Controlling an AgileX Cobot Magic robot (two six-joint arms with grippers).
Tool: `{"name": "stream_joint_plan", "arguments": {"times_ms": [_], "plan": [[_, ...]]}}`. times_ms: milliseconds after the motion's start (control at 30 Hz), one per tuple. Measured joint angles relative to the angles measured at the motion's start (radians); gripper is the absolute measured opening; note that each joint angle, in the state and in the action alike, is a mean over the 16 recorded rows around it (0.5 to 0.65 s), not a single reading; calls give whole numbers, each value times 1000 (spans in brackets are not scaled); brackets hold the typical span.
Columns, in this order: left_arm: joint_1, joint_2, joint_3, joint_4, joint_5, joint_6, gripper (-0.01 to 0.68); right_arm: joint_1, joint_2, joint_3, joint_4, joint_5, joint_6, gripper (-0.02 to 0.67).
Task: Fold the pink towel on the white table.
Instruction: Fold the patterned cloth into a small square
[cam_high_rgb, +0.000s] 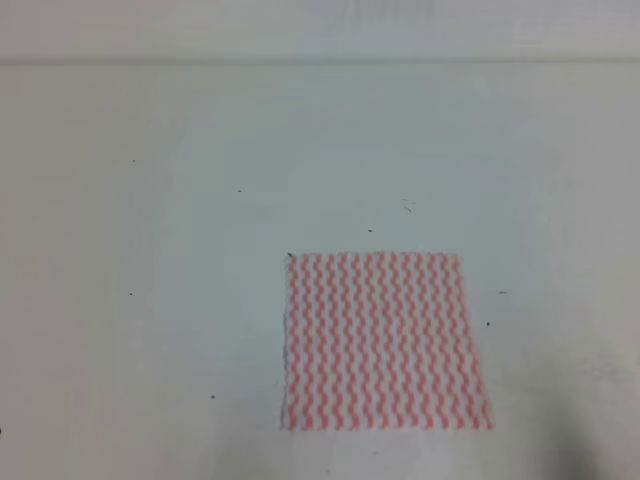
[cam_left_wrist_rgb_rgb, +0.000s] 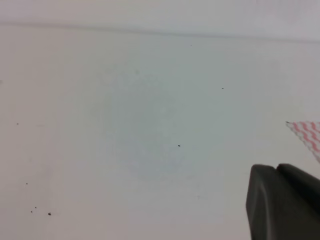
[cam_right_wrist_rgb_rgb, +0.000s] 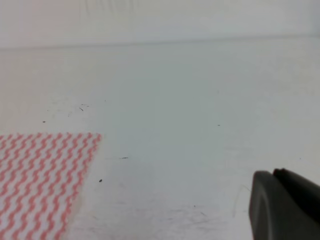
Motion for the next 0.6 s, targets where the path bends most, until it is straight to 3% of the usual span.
{"name": "stream_joint_plan", "arguments": {"times_ms": [600], "plan": [[0, 6, -5, 0, 0, 0, -4, 0, 12, -8, 0, 5, 0, -21]]}}
